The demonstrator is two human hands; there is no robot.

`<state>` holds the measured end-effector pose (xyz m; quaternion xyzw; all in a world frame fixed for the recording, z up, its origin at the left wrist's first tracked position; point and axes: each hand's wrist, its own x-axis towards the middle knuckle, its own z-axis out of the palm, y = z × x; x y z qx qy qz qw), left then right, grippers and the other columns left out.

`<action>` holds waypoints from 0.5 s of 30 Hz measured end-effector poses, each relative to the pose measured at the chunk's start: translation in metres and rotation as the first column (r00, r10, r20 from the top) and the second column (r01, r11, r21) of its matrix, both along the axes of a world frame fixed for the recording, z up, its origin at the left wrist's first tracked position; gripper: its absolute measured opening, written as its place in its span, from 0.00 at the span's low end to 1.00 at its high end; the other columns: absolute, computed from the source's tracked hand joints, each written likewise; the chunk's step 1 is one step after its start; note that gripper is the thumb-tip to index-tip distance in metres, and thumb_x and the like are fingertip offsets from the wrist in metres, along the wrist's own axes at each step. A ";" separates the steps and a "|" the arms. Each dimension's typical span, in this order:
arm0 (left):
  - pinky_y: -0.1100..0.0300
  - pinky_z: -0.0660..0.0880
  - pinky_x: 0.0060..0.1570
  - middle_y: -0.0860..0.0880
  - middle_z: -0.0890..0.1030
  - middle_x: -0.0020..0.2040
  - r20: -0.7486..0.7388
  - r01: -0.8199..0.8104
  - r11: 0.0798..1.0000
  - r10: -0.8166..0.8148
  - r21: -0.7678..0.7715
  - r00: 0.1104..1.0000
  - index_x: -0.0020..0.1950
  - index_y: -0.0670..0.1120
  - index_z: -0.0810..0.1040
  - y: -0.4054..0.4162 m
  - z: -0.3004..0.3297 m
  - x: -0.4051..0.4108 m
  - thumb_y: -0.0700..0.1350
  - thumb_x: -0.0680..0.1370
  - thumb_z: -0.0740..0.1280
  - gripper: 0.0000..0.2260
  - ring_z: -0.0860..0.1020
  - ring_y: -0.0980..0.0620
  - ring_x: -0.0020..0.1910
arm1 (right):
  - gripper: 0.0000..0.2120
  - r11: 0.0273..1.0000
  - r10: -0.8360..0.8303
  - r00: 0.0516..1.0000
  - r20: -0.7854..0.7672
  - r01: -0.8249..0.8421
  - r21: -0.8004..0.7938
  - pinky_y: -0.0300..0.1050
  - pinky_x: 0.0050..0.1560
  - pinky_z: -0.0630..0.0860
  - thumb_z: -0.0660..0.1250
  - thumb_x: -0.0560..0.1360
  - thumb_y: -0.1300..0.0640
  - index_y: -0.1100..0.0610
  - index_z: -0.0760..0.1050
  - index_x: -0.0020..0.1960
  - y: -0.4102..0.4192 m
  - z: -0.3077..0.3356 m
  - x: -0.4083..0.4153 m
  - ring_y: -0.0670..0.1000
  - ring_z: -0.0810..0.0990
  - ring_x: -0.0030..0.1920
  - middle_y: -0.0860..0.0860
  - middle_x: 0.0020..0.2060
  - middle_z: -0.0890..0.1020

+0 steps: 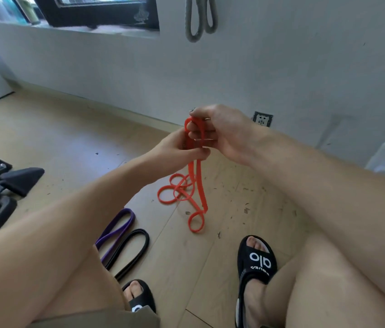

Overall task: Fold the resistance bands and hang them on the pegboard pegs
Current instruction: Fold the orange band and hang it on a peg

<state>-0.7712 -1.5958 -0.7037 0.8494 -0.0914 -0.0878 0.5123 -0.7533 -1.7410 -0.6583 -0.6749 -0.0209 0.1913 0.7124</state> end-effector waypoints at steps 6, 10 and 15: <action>0.48 0.79 0.60 0.49 0.82 0.47 -0.003 0.000 0.998 0.000 0.066 1.000 0.55 0.51 0.79 0.007 -0.004 0.008 0.40 0.77 0.71 0.09 0.80 0.53 0.48 | 0.04 0.994 -0.038 0.999 -0.015 0.036 -0.103 0.49 0.49 0.80 0.65 0.79 0.58 0.56 0.77 0.46 -0.004 -0.004 0.009 0.51 0.81 0.39 0.51 0.36 0.82; 0.55 0.76 0.51 0.52 0.78 0.43 0.010 0.037 0.992 -0.038 0.122 0.999 0.54 0.53 0.79 0.005 -0.007 0.015 0.43 0.79 0.71 0.07 0.76 0.54 0.43 | 0.04 0.970 -0.100 0.995 -0.017 0.094 -0.223 0.53 0.54 0.80 0.63 0.79 0.60 0.54 0.76 0.50 -0.003 -0.008 0.016 0.51 0.81 0.37 0.51 0.33 0.80; 0.47 0.77 0.52 0.45 0.77 0.44 -0.021 0.046 0.987 -0.044 0.154 0.999 0.58 0.44 0.79 -0.001 -0.010 0.027 0.47 0.76 0.73 0.13 0.76 0.48 0.43 | 0.07 0.957 -0.158 0.987 -0.018 0.149 -0.248 0.56 0.52 0.83 0.63 0.80 0.60 0.57 0.77 0.56 -0.004 -0.014 0.023 0.52 0.79 0.38 0.52 0.33 0.77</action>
